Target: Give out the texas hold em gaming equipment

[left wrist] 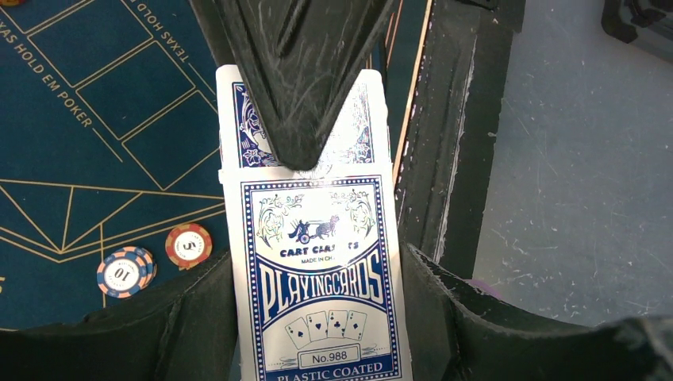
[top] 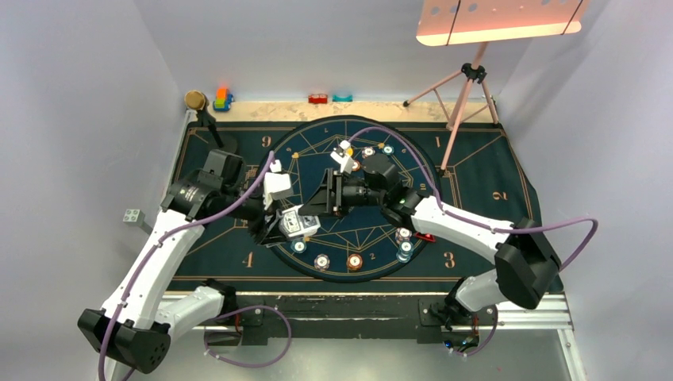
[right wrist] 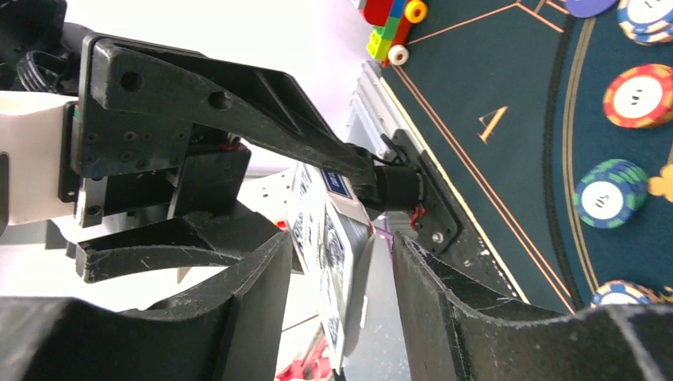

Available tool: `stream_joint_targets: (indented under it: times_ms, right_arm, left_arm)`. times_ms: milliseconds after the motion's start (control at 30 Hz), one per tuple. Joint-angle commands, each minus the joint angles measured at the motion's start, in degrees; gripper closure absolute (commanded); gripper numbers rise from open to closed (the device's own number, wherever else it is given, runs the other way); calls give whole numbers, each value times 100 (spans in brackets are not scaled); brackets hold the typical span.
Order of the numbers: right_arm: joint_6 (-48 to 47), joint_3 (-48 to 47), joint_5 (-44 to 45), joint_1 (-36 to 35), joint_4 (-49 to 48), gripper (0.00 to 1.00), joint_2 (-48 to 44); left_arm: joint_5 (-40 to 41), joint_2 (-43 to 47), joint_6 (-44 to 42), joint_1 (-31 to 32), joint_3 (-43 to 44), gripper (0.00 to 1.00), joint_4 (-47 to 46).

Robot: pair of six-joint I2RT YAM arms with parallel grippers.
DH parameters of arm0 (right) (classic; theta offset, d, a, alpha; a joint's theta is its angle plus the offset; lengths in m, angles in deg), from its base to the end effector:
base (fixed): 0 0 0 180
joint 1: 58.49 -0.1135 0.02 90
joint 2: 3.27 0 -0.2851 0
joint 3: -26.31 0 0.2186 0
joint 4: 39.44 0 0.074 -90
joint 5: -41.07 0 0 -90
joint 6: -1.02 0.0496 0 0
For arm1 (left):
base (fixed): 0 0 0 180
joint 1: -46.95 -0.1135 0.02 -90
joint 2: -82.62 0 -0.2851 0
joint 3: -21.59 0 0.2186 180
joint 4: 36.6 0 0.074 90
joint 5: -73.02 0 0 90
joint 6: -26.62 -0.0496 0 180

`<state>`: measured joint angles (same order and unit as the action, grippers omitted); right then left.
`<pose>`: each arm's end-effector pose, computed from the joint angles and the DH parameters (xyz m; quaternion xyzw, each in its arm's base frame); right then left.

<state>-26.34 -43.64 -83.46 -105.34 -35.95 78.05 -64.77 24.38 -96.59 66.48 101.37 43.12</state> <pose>0.1862 0.2398 0.3228 -0.0753 0.7746 0.6113 0.1440 0.1101 -0.0780 0.3450 0.4900 0.7385 -0.3569 0.2952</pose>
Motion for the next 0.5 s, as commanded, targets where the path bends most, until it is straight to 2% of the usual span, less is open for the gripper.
stream_joint_targets:
  times_ms: [0, 200, 367, 467]
  right_arm:
    - [421, -98, -409, -125, -932, 46, 258]
    - [606, -247, -537, -261, -1128, 52, 482]
    - [723, -219, -519, -272, -1238, 69, 481]
    - [676, -252, -426, -272, -1122, 77, 411]
  left_arm:
    - [-320, -23, 194, -2, 72, 72, -419]
    - [-73, -128, 274, -5, 175, 72, -606]
    - [41, -226, 258, -2, 224, 69, -577]
    - [178, -269, -38, 5, 237, 49, -325]
